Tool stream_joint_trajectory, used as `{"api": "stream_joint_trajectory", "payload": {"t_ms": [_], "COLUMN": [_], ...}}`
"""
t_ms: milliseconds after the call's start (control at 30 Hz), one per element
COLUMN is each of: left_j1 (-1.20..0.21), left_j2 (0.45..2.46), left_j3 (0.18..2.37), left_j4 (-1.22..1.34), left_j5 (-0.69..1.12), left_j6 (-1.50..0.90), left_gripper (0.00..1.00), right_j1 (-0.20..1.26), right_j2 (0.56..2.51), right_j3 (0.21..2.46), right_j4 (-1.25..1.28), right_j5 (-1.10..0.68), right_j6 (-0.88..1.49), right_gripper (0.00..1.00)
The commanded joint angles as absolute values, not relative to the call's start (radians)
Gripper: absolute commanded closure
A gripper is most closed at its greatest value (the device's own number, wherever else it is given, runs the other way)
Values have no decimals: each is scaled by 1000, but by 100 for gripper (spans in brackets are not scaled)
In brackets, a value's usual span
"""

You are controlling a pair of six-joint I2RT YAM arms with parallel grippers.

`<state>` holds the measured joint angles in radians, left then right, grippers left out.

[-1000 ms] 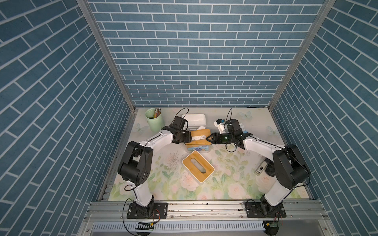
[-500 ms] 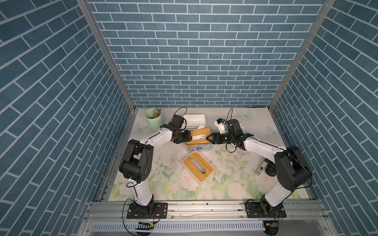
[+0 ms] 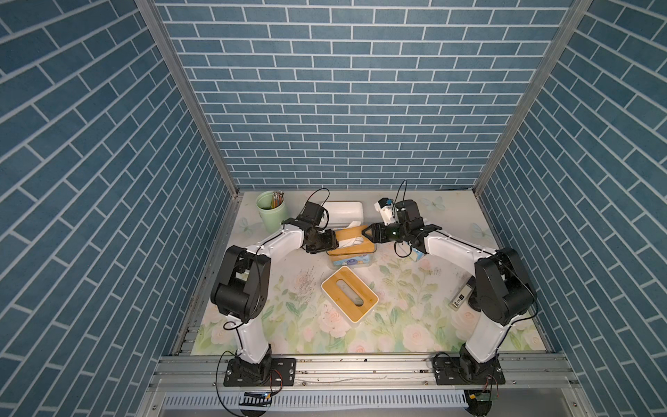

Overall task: Put the tissue paper into the tissue box
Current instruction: Close the box lid on the tissue box.

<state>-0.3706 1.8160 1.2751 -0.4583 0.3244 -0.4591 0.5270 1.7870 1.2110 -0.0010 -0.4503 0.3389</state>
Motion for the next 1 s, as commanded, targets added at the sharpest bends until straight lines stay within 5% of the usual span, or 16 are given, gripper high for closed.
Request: {"api": "stream_joint_trajectory", "payload": {"t_ms": [0, 467, 967], "left_j1": [-368, -370, -370], "left_j2": [1840, 1869, 1846], "left_j3": [1299, 1326, 1331], "left_j4": [-489, -515, -518], "left_j5": [315, 322, 325], "left_j6": [-451, -452, -441], "left_gripper": [48, 47, 43], "right_j1": [544, 559, 494], "right_j2": [1799, 1791, 1770], "right_j3": [1219, 1164, 1189], "right_j4": [-9, 78, 10], "right_j5": [-532, -608, -471], "right_j6": [347, 425, 336], "right_gripper": [42, 50, 36]}}
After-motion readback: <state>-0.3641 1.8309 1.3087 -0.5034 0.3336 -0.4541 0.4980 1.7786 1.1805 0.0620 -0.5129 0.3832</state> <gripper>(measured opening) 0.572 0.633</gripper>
